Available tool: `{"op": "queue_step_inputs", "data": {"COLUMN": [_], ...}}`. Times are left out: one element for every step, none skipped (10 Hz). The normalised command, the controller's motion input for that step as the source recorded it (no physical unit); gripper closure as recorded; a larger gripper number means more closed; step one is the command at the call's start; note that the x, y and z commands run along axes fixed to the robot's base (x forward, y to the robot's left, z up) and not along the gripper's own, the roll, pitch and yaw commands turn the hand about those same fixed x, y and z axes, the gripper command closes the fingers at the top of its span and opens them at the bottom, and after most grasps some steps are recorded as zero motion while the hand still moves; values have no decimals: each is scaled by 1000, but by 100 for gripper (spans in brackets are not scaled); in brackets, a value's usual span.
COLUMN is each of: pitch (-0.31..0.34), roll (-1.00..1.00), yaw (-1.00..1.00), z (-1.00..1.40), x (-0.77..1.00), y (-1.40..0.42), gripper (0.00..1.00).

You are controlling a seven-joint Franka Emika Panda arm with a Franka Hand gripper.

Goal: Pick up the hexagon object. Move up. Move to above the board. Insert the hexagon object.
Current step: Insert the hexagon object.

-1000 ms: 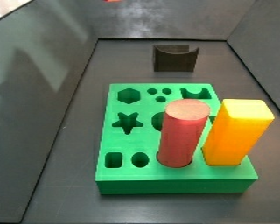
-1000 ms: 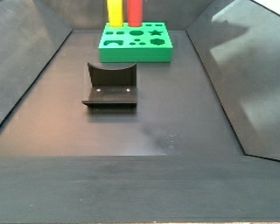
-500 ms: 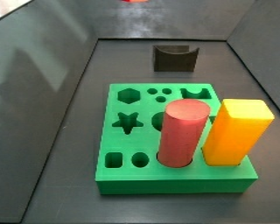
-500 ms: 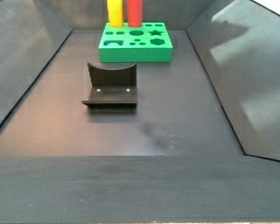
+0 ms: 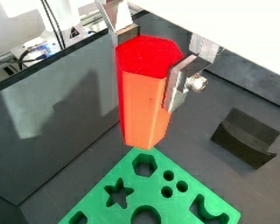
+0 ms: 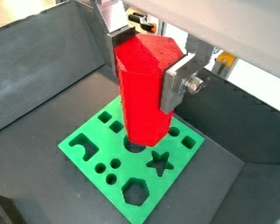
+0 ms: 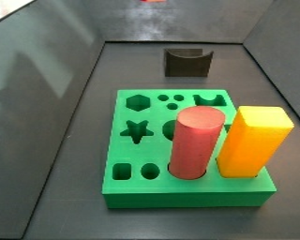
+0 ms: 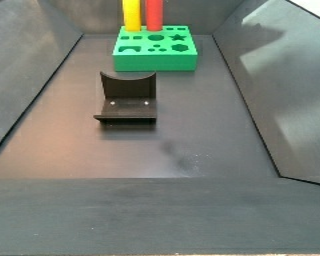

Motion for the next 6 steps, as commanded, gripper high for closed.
{"op": "queue_step_inputs", "data": {"pitch": [0, 0, -4, -13, -16, -9], "roll": [14, 3, 0, 0, 0, 0], "yaw": [94, 120, 149, 186, 197, 214], "z": [-323, -414, -466, -491, -506, -509], "x": [0, 0, 0, 43, 49, 94], "y": [0, 0, 3, 23, 46, 54], "gripper": [100, 100, 100, 100, 100, 100]}}
